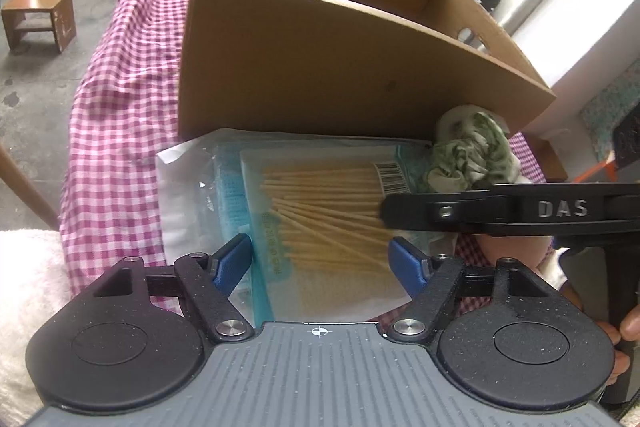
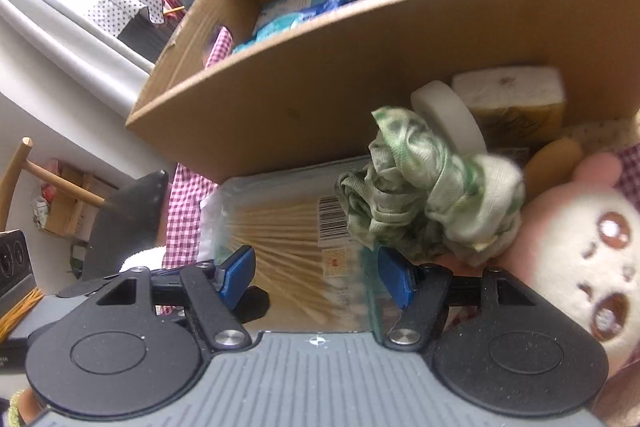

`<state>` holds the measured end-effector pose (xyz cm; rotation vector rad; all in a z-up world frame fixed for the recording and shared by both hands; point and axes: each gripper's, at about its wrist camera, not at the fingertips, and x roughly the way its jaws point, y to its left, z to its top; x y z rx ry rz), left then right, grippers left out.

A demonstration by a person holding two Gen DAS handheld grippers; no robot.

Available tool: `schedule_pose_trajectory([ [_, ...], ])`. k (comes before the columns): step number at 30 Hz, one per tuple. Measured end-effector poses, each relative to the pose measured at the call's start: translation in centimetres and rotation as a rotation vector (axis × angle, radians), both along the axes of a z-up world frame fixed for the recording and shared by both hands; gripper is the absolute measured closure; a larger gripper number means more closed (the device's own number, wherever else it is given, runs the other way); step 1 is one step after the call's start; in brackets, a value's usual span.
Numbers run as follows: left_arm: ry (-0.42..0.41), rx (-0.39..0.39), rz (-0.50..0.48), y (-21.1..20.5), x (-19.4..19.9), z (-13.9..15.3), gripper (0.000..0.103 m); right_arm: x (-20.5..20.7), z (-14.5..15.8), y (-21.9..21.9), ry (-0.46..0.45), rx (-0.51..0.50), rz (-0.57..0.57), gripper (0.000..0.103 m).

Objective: Organize soft objects
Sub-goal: 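Grasp the clear bag of cotton swabs with the right gripper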

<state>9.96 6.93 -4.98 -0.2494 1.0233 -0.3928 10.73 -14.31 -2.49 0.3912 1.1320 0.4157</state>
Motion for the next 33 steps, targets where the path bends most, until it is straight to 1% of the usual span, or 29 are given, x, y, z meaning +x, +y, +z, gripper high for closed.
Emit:
schedule_pose_trajectory([
  [2,-0.003,0.003,-0.01,-0.1,0.0,0.2,0.028,0.2,-0.4,0.0,0.026,0.022,-0.002,0.031],
  [4,0.0,0.008,-0.01,0.1,-0.1,0.3,0.028,0.2,-0.5,0.0,0.028,0.036,0.003,0.031],
  [6,0.003,0.003,0.004,0.6,-0.2,0.6,0.028,0.2,-0.5,0.0,0.04,0.08,0.011,0.031],
  [8,0.001,-0.002,0.019,1.4,-0.5,0.8,0.028,0.2,-0.6,0.3,0.04,0.112,0.028,0.031],
  [10,0.01,-0.015,0.035,2.3,-0.5,0.6,0.028,0.2,-0.5,0.5,0.029,0.124,0.039,0.032],
  [12,0.025,-0.022,0.046,2.6,-0.5,0.3,0.028,0.2,-0.5,0.7,0.017,0.099,0.035,0.034],
  [15,0.03,-0.012,0.044,2.5,-0.1,0.1,0.028,0.2,-0.1,0.6,0.001,0.04,0.018,0.035],
  [21,0.034,0.0,0.019,1.5,0.2,-0.5,0.027,0.4,-0.5,0.9,-0.006,0.024,0.029,0.035],
  [24,0.032,0.007,0.017,1.0,0.3,-0.5,0.025,0.4,-0.7,1.3,-0.021,0.022,0.035,0.039],
  [29,0.018,0.018,0.024,0.6,0.0,-0.1,0.025,0.2,-0.6,1.4,-0.035,0.025,0.036,0.05],
  [33,0.001,0.003,0.033,0.9,-0.6,0.5,0.025,-0.1,-0.2,1.1,-0.044,0.043,0.034,0.054],
])
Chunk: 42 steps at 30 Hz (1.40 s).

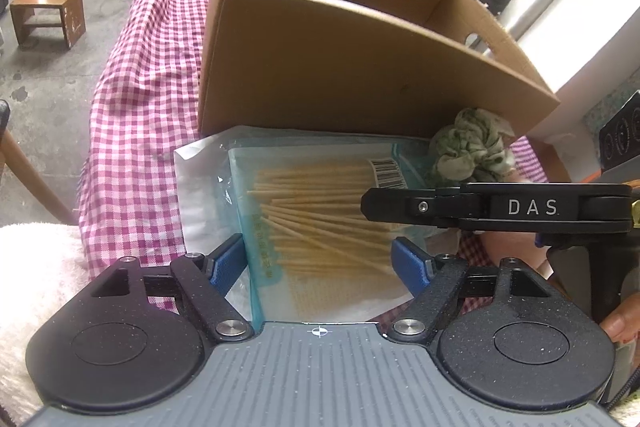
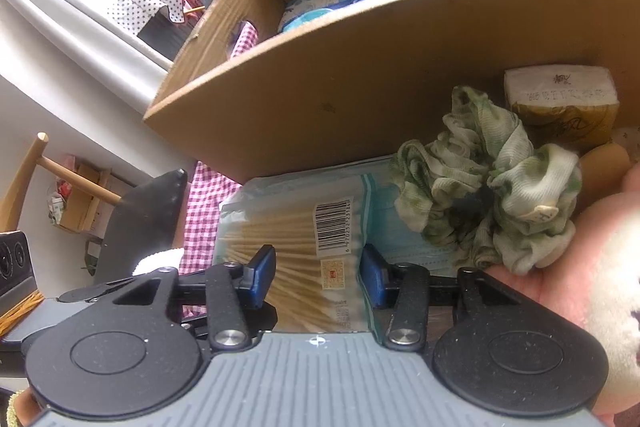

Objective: Organize soft objects
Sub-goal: 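Grasp the clear bag of cotton swabs with the right gripper, then carry the cotton-swab bag into the cardboard box and open the right gripper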

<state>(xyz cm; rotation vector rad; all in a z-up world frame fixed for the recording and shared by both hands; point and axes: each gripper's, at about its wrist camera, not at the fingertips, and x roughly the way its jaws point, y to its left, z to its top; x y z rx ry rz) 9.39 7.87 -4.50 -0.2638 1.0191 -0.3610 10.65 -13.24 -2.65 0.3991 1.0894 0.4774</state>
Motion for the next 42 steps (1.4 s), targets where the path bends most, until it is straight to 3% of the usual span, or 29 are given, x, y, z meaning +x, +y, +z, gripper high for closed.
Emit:
schedule_pose_trajectory([
  [15,-0.109,0.0,0.043,0.9,-2.8,3.6,0.025,-2.3,3.5,0.4,-0.125,0.042,0.038,0.058],
  [27,-0.269,0.023,0.092,1.2,-4.6,8.1,0.025,-3.5,8.2,1.1,-0.284,0.083,0.085,0.06],
  [36,-0.386,0.042,0.076,-0.1,-3.1,11.9,0.025,-2.2,12.5,-0.2,-0.401,0.105,0.098,0.06],
  [42,-0.417,0.023,0.019,-1.5,0.7,13.8,0.024,1.1,15.1,-2.2,-0.429,0.105,0.079,0.06],
])
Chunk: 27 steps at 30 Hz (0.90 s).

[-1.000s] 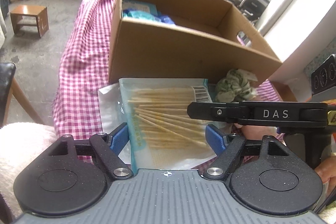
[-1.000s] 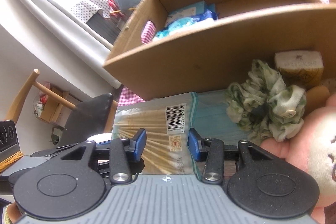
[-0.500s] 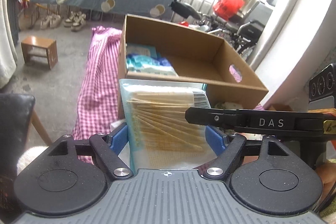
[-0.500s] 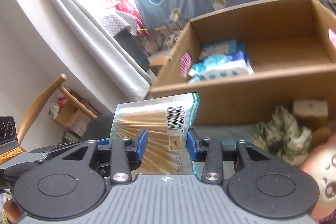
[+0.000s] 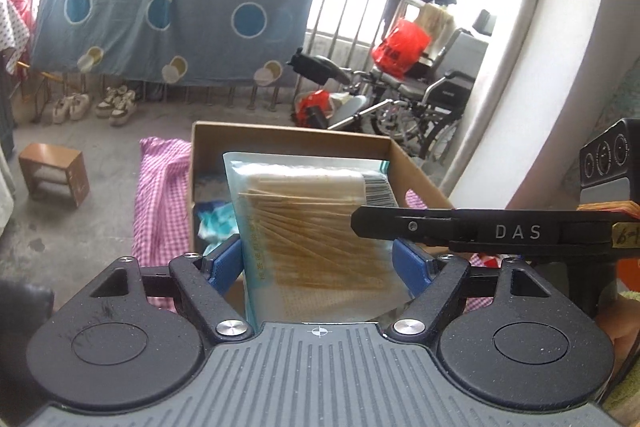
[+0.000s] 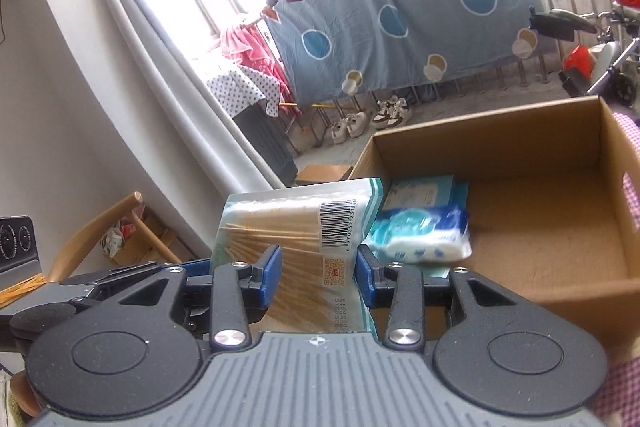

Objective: Organize soft objects
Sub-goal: 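Carry the cotton-swab bag into the cardboard box and open the right gripper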

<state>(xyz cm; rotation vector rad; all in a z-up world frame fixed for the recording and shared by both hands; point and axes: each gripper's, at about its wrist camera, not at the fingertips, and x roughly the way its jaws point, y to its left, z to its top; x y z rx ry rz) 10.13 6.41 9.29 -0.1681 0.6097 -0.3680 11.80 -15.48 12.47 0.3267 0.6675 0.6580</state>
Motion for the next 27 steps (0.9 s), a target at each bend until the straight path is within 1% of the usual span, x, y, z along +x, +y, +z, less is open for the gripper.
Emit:
schedule_pose_trajectory([
  [6,0.046,-0.008,-0.066,-2.0,5.6,0.3,0.024,5.0,0.8,-2.7,0.03,-0.017,-0.035,0.061],
  [8,0.08,-0.002,-0.084,-2.9,8.0,0.1,0.024,7.3,0.7,-3.4,0.048,-0.035,-0.045,0.061],
  [11,0.141,0.015,-0.107,-4.3,11.9,-0.6,0.024,11.3,-0.1,-4.6,0.102,-0.056,-0.061,0.061],
  [15,0.238,0.027,-0.131,-5.9,17.4,-2.5,0.024,16.9,-2.7,-6.0,0.2,-0.081,-0.079,0.061],
  [19,0.342,0.03,-0.13,-7.0,22.1,-5.3,0.024,22.3,-6.3,-7.0,0.311,-0.102,-0.092,0.061],
  [23,0.413,0.084,-0.135,-8.5,25.3,-7.9,0.024,26.5,-9.6,-7.4,0.398,-0.146,-0.097,0.061],
  [27,0.496,0.112,-0.131,-9.4,27.8,-10.6,0.024,29.4,-12.8,-7.4,0.491,-0.192,-0.104,0.061],
])
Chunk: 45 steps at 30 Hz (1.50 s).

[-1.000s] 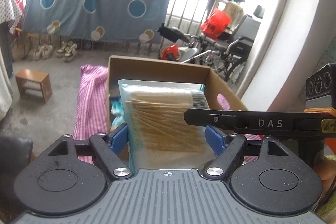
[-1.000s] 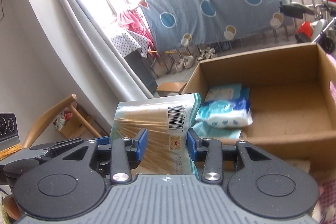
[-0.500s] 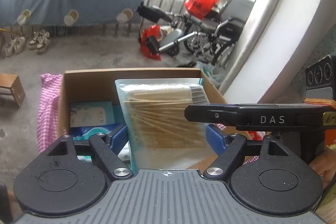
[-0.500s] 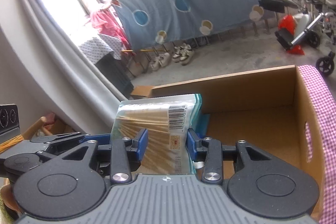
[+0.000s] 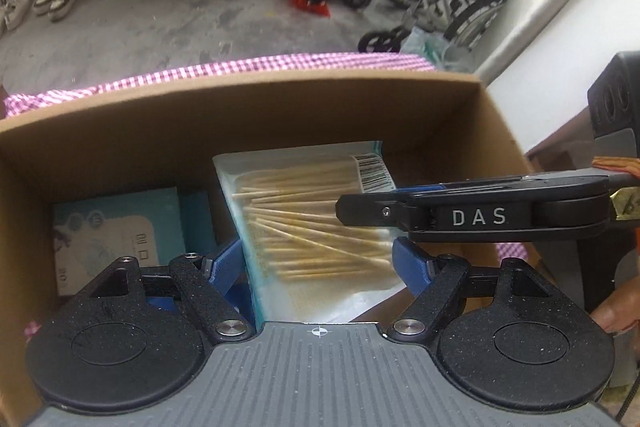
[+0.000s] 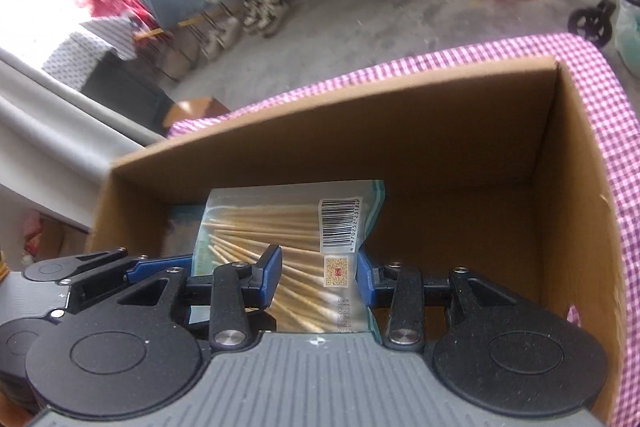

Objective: Organize soft objects
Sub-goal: 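Carry the cotton-swab bag into the cardboard box and open the right gripper, then lift the right gripper out of the cardboard box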

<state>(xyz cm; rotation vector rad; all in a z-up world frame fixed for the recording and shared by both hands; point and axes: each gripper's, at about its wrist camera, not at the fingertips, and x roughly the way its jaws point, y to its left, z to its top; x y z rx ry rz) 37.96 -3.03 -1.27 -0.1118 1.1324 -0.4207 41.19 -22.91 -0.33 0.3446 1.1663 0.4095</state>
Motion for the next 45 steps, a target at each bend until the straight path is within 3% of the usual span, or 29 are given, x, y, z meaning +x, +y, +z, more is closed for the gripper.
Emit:
schedule_pose_trajectory([
  [7,0.053,0.06,0.018,-0.6,1.4,-2.2,0.024,1.8,-2.3,1.6,0.043,-0.066,0.011,0.061],
  [11,0.056,0.066,0.029,-0.6,2.0,-2.1,0.015,2.0,-2.5,2.3,0.032,-0.075,0.01,0.061],
  [14,0.03,0.047,0.039,-0.2,1.6,-1.5,0.005,2.5,-2.7,2.2,0.031,-0.073,-0.001,0.061],
  [23,-0.072,-0.009,0.085,1.6,-0.2,2.6,0.005,1.9,-1.9,-0.1,0.027,-0.034,-0.073,0.06],
  [29,-0.164,-0.106,0.115,5.2,-4.6,7.3,0.003,0.2,1.2,-1.2,-0.05,-0.07,-0.059,0.06],
  [35,-0.275,-0.2,0.189,9.6,-10.8,11.0,0.001,-1.9,2.9,2.4,-0.085,-0.105,0.135,0.06],
  [39,-0.324,-0.236,0.261,12.5,-15.3,10.9,0.001,-2.3,1.2,7.0,-0.07,-0.196,0.255,0.06],
  [45,-0.323,-0.261,0.393,16.5,-20.4,8.5,0.001,-2.6,-1.7,10.8,-0.127,-0.373,0.341,0.061],
])
